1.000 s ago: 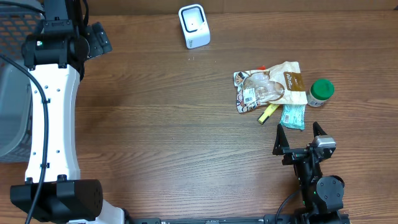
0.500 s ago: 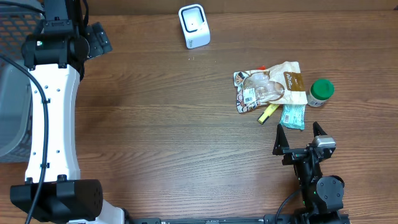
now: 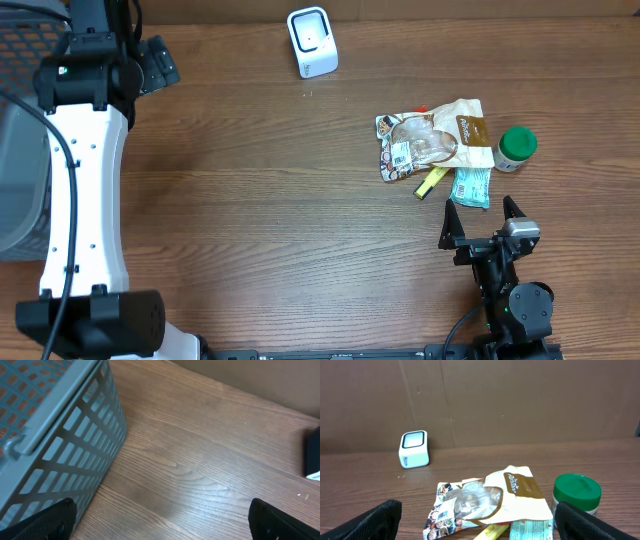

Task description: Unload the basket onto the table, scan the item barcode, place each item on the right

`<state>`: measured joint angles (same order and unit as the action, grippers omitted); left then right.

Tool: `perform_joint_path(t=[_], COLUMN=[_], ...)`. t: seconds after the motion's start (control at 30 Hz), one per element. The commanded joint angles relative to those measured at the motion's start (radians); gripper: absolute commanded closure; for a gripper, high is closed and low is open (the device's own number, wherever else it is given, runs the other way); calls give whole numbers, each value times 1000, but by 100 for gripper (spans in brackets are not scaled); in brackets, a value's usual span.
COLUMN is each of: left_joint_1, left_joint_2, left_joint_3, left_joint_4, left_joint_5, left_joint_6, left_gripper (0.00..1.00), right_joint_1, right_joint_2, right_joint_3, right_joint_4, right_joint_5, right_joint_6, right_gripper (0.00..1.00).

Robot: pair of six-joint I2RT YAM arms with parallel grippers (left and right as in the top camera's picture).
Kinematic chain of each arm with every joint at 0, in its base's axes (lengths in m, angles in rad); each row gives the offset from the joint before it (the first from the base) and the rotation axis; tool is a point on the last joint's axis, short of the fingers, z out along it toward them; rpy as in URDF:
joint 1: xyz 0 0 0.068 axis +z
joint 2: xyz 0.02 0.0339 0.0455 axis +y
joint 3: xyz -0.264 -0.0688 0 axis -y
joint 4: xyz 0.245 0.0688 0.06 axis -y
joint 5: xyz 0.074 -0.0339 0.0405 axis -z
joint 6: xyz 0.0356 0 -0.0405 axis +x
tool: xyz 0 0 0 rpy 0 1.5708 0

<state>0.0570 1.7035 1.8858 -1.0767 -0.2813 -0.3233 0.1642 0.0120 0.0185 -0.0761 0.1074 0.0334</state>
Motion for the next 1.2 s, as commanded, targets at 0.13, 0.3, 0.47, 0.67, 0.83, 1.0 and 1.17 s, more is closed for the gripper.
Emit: perform_joint_path(t=[0.13,0.3,0.47,0.67,0.83,1.0,1.17], left_joint_1=[-26,-25,-25,-25,-25,-25,-25], left_joint_2=[-309,-494,-613,-688,-778,-911,-1067], left_joint_3=[8,8,8,-12,-71,-198,-375], left_joint_4=[0,0,-4,-41,-108,-192,-214], left_joint_5=[-13,-14,-14,-14,-15,-14,-14], left_joint_6=[-14,-14,-14,-14,-13,-14,-14], left_gripper=[0,0,0,0,0,0,0], right_joint_1=[-3,-3,-3,-3,-3,-3,-3], right_joint_2=[-9,-9,-9,-9,-9,-9,-9], right_joint_3=[-11,-11,-11,-11,-11,-11,-11], right_joint_4=[3,3,3,3,3,3,3], right_joint_5=[-5,-5,-5,-5,-5,-5,-5], right_joint_6=[-5,-5,-4,-5,-5,-5,-4], right_gripper=[0,0,0,0,0,0,0])
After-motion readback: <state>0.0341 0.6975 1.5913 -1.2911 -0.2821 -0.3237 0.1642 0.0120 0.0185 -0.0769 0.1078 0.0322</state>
